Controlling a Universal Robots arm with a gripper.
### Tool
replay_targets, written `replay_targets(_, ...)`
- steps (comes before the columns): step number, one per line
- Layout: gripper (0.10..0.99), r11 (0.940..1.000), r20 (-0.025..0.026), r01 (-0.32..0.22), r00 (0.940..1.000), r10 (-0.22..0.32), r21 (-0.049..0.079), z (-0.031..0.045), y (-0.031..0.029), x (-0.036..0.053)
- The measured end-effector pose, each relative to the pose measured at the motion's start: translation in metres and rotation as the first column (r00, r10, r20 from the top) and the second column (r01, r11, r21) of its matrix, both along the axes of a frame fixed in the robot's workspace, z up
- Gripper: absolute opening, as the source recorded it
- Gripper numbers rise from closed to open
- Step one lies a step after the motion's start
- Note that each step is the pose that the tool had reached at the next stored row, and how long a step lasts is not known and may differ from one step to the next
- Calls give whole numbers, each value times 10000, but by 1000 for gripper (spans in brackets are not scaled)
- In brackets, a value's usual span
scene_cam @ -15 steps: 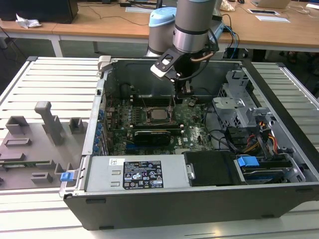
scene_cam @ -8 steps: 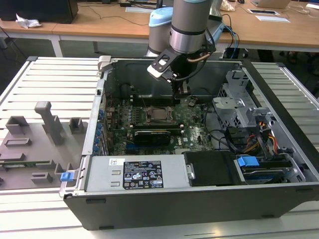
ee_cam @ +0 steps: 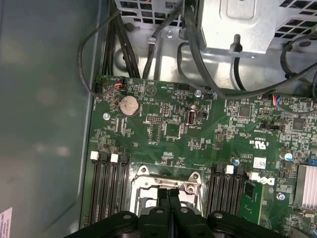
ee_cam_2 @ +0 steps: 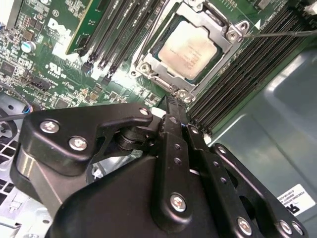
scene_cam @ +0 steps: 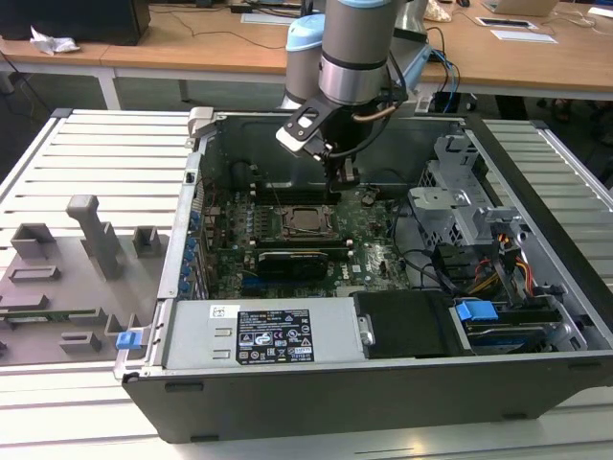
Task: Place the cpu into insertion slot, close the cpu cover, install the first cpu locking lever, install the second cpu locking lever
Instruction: 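Close the cpu cover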
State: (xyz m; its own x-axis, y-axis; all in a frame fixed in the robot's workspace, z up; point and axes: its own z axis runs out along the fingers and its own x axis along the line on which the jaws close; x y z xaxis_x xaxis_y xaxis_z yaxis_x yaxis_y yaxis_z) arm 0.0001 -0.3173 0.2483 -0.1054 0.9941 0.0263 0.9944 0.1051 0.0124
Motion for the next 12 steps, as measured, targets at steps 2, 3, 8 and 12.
replay_targets(2,106,10000,0,1,10000,-1,-1,-30,0,-14)
replay_targets(3,106,10000,0,1,10000,-1,0,-39,0,-17)
replay_targets(8,106,10000,-2,1,10000,-1,-3,-79,0,-82)
replay_targets(12,106,10000,-1,1,10000,-1,-1,-84,0,-136)
